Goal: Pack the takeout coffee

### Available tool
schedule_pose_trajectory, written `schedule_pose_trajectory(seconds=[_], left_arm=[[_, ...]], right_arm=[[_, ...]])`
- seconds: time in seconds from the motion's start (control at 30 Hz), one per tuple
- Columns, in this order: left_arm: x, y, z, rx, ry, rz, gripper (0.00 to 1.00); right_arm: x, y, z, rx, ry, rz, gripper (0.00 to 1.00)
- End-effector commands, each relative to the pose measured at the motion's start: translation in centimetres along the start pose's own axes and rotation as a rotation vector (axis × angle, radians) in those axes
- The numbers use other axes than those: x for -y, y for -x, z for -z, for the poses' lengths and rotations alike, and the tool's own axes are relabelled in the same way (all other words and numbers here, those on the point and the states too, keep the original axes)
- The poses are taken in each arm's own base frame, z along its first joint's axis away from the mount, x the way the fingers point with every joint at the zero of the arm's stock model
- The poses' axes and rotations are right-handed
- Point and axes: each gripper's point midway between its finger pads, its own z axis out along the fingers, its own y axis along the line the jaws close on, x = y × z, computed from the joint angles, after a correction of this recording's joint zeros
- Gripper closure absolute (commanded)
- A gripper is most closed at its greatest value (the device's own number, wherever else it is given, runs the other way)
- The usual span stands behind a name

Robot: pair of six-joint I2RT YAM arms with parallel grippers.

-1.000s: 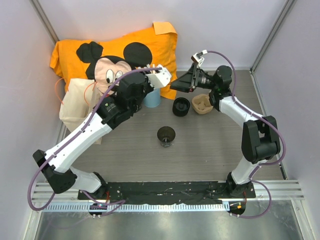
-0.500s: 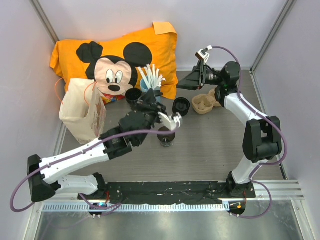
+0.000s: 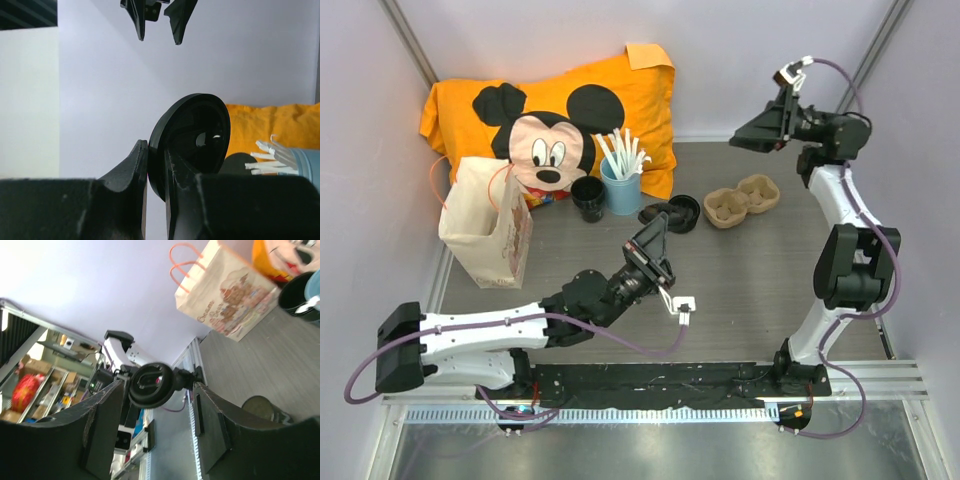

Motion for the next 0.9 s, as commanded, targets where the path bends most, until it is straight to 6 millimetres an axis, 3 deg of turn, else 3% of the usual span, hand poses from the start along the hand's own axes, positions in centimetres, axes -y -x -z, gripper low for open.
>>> schedule_pose_trajectory(seconds=[0.0,0.07,0.2,0.3,0.33,0.4,0.43,0.47,0.53,0.63,0.7,0.73,0.87], left_arm=[[-4.1,3.5,0.9,0.126,0.182,-0.03,0.98],[-4.2,4.4,0.9,0.141,0.189,-0.037,0.98],[-5.3,6.1,1.1,0.177,0.216,-0.02,0.98],[-5.6,6.7,0.9,0.185,0.224,-0.009,0.98],[-6.0,6.9,0.8,0.189,0.233,-0.007,0.98],[-6.2,7.6,0.7,0.207,0.243,-0.009,0.98],[-6.5,7.8,0.8,0.214,0.253,-0.009,0.98],[-6.7,8.3,1.0,0.225,0.26,-0.014,0.98],[-6.9,9.0,1.1,0.242,0.265,-0.019,0.97],[-7.4,10.3,1.7,0.286,0.29,-0.041,0.98],[-7.2,11.3,2.5,0.318,0.306,-0.069,0.98],[-7.1,11.7,2.8,0.337,0.312,-0.078,0.98],[-6.0,14.2,5.5,0.457,0.361,-0.145,0.98]], right_arm=[[-7.4,-1.0,2.4,-0.009,-0.048,0.537,0.37],[-10.2,-0.4,3.9,0.029,-0.098,0.666,0.37],[-18.2,-0.7,6.6,0.173,-0.183,0.969,0.31],[-20.9,1.9,9.4,0.353,-0.278,1.022,0.29],[-22.2,2.7,9.9,0.409,-0.37,1.116,0.29],[-22.5,5.5,12.5,0.584,-0.566,1.189,0.25],[-19.7,5.1,14.2,0.657,-0.724,0.961,0.24],[-21.1,5.5,14.0,0.627,-0.804,1.131,0.23],[-20.7,4.7,13.3,0.584,-0.759,1.073,0.22],[-18.4,3.2,13.0,0.484,-0.733,1.028,0.24],[-16.6,1.9,12.9,0.363,-0.703,1.021,0.24],[-15.4,0.7,12.7,0.339,-0.673,0.916,0.24],[-13.3,-0.8,12.5,0.297,-0.571,0.794,0.27]])
